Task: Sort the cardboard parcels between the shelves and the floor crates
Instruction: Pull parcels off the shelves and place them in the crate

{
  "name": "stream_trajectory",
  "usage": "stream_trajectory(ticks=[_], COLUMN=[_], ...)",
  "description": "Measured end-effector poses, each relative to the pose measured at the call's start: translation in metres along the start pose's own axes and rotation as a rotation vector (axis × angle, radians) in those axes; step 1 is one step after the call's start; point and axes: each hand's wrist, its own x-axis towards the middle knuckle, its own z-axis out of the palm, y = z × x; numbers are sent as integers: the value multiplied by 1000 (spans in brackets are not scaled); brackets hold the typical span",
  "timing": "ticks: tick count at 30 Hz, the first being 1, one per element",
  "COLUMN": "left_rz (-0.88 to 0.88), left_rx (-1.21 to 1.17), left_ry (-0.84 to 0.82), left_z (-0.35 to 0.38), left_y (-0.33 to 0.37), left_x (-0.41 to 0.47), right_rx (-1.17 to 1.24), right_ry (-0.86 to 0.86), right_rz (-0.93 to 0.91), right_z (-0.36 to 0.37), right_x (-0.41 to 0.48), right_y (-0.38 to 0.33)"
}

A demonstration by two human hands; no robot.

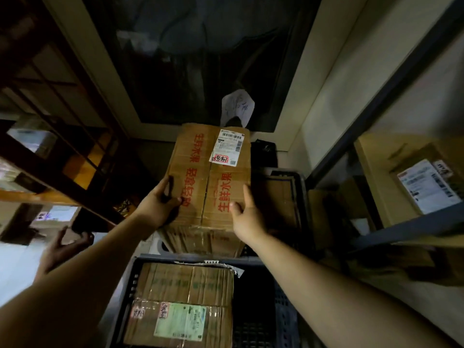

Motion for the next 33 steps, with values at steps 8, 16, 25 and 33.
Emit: stream_trajectory(ticks=[8,16,25,33], left_rz=[127,167,199,-27], left_rx=[195,202,329,838], left_ry=[148,251,164,-133], left_z=[2,5,7,-8], left_y=[-6,-21,-22,5], left_x=[-9,-14,2,-3], right_rx=[-171,-145,-257,-586], right_ry=[94,107,103,-245], right_rz=[-159,-180,-176,74], right_z=[1,1,7,-32], right_x=[-4,-13,6,-14], right_y=[8,14,13,-33])
